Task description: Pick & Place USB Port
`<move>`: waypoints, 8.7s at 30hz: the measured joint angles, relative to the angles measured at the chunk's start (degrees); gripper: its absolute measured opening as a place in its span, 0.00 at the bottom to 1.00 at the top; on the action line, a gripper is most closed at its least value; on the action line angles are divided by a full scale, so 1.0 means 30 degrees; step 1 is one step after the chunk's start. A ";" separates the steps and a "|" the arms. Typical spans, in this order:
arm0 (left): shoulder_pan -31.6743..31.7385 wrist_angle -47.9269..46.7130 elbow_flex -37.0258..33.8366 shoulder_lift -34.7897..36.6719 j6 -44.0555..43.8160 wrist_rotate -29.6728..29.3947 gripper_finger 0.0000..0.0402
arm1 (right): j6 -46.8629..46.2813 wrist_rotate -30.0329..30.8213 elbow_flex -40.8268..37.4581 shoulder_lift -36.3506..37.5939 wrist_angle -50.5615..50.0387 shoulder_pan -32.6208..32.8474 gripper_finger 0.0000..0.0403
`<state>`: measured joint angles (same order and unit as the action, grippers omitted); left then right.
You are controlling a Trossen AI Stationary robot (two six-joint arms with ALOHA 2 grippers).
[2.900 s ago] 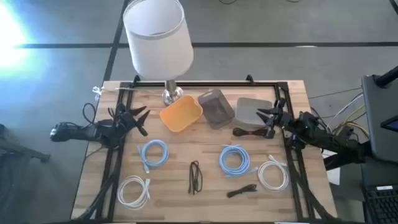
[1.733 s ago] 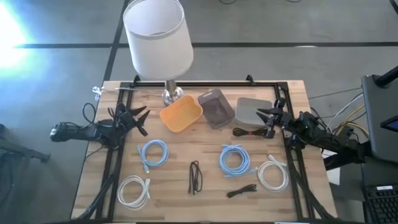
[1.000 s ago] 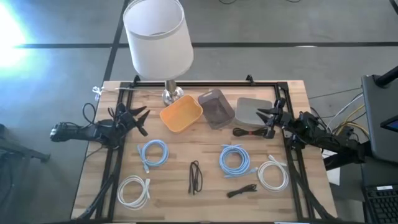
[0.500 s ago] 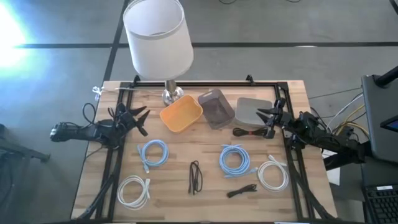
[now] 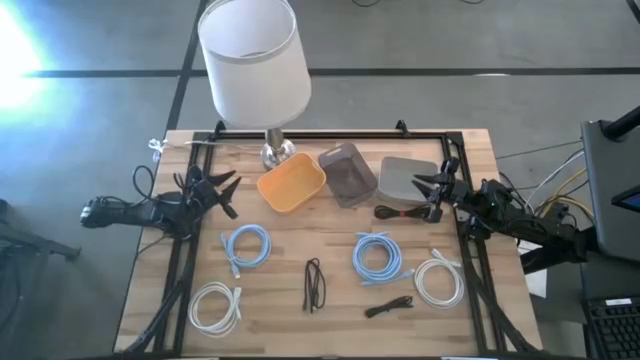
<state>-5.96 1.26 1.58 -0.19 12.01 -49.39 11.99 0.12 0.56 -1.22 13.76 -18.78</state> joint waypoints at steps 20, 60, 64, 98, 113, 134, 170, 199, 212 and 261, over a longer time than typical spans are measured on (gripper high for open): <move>-0.0002 0.0007 0.0000 0.0000 0.0006 0.0000 0.29 | 0.0000 0.0000 -0.0004 0.0004 0.0000 0.0000 0.16; 0.0001 0.0000 -0.0001 0.0003 0.0002 0.0000 0.29 | 0.0000 0.0000 -0.0007 0.0000 0.0000 -0.0004 0.16; -0.0006 0.0006 0.0000 0.0000 0.0001 0.0000 0.29 | 0.0000 0.0000 -0.0004 0.0000 0.0000 0.0000 0.16; -0.0006 0.0204 -0.0007 0.0000 -0.0121 0.0029 0.29 | 0.0001 0.0000 -0.0007 0.0004 0.0000 0.0002 0.16; 0.0001 0.0291 -0.0007 0.0000 -0.1028 0.0198 0.29 | -0.4244 -0.0029 0.0000 0.0004 0.0066 -0.0004 0.16; -0.0006 0.3937 0.0806 0.0000 -0.1504 0.6344 0.29 | -0.5054 -0.1626 0.0356 -0.0039 0.4963 -0.0001 0.16; -0.0006 -1.2458 1.0300 -1.1820 -0.8325 0.7863 0.56 | -0.3279 -0.2034 1.1611 -1.7924 -0.3499 -0.0004 0.44; -0.0026 -0.8451 0.3202 -1.4630 -1.4099 1.2511 0.31 | -0.1428 -0.2011 1.1613 -2.0119 -0.3339 -0.0001 0.42; -0.0112 -0.8451 0.6658 -1.4751 -1.2064 1.1227 0.06 | -0.1494 -0.2040 1.1613 -2.0148 -0.3347 -0.0004 0.40; 0.6241 -0.1064 1.4845 -2.9455 -0.4806 -0.3232 0.09 | -0.3951 -0.2036 1.1599 -2.0163 -0.3366 0.0001 0.37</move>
<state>12.76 -1.93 46.12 -88.55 -2.41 -59.08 0.14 -5.99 35.35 -61.71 3.66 -18.77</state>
